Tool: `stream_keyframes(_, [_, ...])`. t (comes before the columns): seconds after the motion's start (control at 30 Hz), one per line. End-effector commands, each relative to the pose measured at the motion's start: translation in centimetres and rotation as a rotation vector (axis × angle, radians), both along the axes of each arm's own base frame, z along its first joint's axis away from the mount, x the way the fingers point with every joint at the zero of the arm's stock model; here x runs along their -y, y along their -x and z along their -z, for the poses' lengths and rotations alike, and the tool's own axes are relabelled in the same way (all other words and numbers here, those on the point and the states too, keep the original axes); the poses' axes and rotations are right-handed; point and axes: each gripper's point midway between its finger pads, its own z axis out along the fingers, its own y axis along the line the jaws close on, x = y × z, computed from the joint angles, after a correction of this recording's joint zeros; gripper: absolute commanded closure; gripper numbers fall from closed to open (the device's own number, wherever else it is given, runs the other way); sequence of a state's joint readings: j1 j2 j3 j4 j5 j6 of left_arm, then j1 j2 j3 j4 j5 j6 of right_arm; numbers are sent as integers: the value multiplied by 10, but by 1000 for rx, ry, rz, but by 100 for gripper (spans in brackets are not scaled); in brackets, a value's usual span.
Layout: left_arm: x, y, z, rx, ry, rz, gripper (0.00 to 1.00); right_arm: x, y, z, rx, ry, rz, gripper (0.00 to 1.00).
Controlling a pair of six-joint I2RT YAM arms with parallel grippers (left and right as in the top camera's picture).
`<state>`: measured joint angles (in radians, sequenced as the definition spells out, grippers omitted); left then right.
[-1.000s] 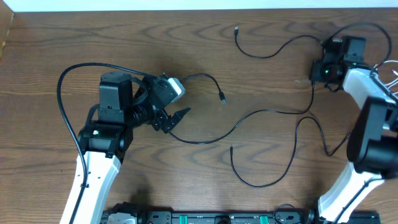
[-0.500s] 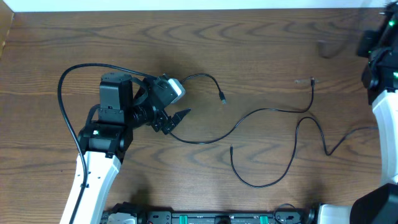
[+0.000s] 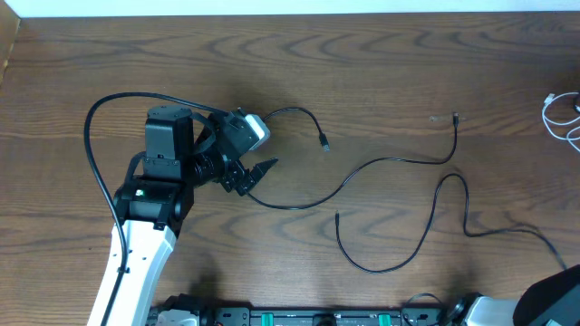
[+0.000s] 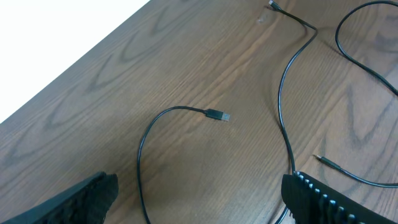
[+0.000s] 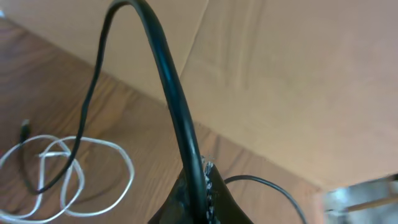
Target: Untangle cables
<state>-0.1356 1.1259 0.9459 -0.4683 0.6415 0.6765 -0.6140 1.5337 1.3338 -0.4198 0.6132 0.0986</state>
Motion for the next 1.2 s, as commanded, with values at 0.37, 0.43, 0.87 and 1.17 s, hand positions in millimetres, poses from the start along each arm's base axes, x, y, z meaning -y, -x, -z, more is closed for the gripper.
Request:
stream_keyframes(0.37, [0, 1, 0, -17, 3, 0, 11, -65, -63, 99, 104, -571, -532, 1])
stream_keyframes(0.43, [0, 2, -1, -17, 3, 0, 11, -86, -71, 100, 125, -632, -602, 1])
stream_keyframes(0.87, [0, 2, 0, -20, 2, 0, 11, -145, 22, 153, 50, -844, 369, 1])
stream_keyframes(1.17, [0, 2, 0, -21, 2, 0, 11, -175, 49, 149, 112, -731, 695, 1])
